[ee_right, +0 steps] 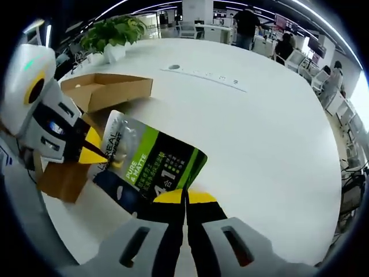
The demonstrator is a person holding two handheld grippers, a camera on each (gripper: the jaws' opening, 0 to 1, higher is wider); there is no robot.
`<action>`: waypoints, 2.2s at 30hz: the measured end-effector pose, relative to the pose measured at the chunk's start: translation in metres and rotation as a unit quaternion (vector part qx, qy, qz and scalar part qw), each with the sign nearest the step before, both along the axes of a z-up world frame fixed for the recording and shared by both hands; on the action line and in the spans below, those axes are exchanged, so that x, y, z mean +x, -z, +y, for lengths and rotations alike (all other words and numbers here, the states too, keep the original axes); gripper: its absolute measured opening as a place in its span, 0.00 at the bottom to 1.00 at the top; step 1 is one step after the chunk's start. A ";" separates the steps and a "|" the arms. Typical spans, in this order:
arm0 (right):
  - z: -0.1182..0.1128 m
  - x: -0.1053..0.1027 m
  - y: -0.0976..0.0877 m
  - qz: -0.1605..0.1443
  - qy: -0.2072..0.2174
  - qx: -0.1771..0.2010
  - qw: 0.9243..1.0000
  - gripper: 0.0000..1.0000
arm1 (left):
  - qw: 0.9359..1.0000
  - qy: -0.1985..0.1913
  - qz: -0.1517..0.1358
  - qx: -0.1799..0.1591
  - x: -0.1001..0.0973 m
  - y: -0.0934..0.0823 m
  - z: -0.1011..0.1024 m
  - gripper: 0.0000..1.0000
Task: Operate the shoe box by opening the lid, removing the specified soft item, and placing it in the target area until the item is outside and the box remains undamaged.
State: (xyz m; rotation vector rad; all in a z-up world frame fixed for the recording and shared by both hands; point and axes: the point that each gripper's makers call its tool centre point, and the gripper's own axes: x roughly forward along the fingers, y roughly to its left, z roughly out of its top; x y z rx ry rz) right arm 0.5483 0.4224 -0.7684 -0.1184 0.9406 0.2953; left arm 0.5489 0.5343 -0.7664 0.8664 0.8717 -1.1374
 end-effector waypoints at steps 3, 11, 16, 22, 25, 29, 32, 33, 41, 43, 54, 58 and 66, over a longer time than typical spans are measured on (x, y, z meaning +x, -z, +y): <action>-0.002 0.003 0.004 -0.001 0.005 0.002 1.000 0.00 | 1.000 0.007 -0.003 0.007 0.001 0.002 -0.001 0.00; -0.010 0.003 0.006 0.000 0.019 0.001 1.000 0.00 | 0.999 0.029 0.009 0.021 -0.002 0.008 -0.010 0.00; -0.011 0.001 0.010 0.002 0.021 0.009 1.000 0.00 | 0.999 0.015 0.032 0.022 -0.003 0.016 -0.009 0.00; -0.009 0.001 0.014 -0.001 0.025 0.014 1.000 0.00 | 0.999 0.020 0.029 0.030 -0.001 0.021 -0.009 0.00; -0.008 0.002 0.017 -0.002 0.022 0.012 1.000 0.00 | 0.999 0.021 0.031 0.031 -0.002 0.023 -0.009 0.00; -0.009 0.000 0.023 0.007 0.029 0.006 1.000 0.00 | 0.999 0.028 0.027 0.031 -0.003 0.024 -0.010 0.02; -0.012 0.000 0.027 0.012 0.041 0.007 0.999 0.00 | 0.999 0.042 0.018 0.026 -0.005 0.021 -0.009 0.02; -0.012 0.000 0.028 0.014 0.045 0.007 0.999 0.00 | 0.999 0.045 0.015 0.025 -0.005 0.020 -0.009 0.03; -0.010 0.002 0.030 0.014 0.040 0.002 0.999 0.00 | 0.999 0.047 0.012 0.002 -0.006 0.006 -0.009 0.09; -0.009 0.003 0.030 0.010 0.026 -0.009 1.000 0.00 | 0.999 0.045 0.016 -0.005 -0.008 0.002 -0.009 0.10; -0.008 0.004 0.034 0.015 0.006 -0.020 1.000 0.01 | 0.997 0.006 0.032 -0.070 -0.009 -0.021 -0.013 0.13; -0.012 0.004 0.032 0.013 0.015 -0.018 1.000 0.05 | 0.995 -0.009 0.033 -0.091 -0.009 -0.030 -0.013 0.14; -0.015 0.001 0.023 0.003 -0.004 -0.032 0.999 0.11 | 0.994 -0.014 0.022 -0.102 -0.011 -0.042 -0.009 0.16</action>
